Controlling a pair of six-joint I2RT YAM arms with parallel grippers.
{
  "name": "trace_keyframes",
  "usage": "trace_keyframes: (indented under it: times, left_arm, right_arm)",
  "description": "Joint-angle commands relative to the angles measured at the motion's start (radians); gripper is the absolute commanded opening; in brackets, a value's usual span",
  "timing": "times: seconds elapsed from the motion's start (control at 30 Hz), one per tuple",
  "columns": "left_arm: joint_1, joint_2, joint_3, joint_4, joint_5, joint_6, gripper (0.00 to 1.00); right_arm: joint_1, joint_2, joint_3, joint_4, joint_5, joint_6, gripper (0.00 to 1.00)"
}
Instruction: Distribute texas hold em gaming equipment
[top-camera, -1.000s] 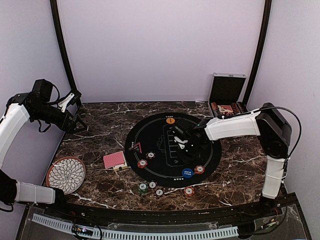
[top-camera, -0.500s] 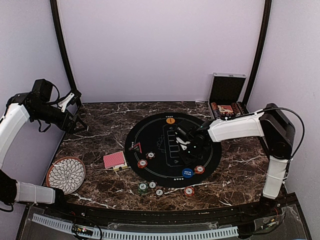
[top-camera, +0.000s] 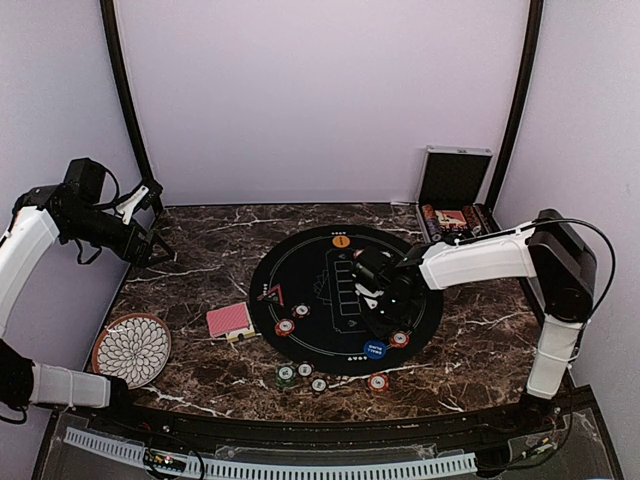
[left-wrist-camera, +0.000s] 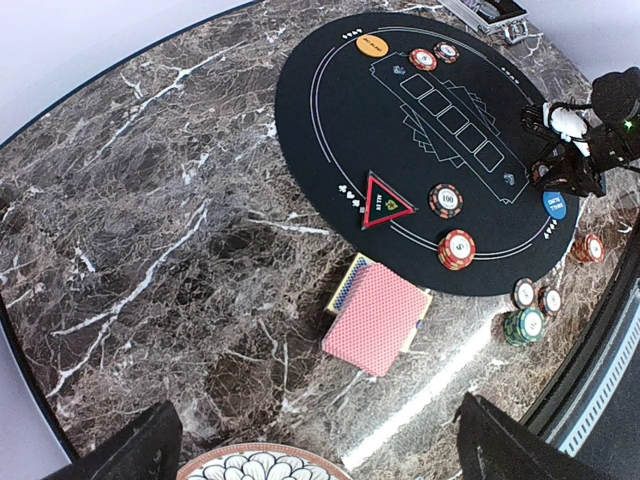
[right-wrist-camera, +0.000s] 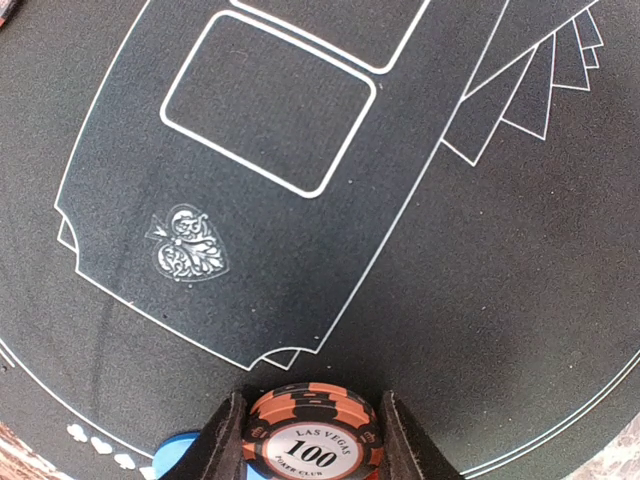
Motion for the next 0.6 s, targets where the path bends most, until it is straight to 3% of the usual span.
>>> trace_keyframes:
  times: [0.0, 0.43, 0.57]
  left_arm:
    - [0.004, -0.008, 0.018, -0.016, 0.014, 0.009, 0.99]
    - [0.003, -0.019, 0.010, -0.017, 0.002, 0.015, 0.99]
    - [0.003, -0.017, 0.009, -0.015, 0.008, 0.014, 0.99]
  right_arm:
    - [0.014, 0.013, 0.026, -0.070, -0.023, 0.003, 0.07]
    - [0.005, 0.045, 0.094, -0.087, 0.000, -0.019, 0.31]
    - [0.001, 0.035, 0.098, -0.096, 0.013, -0.022, 0.44]
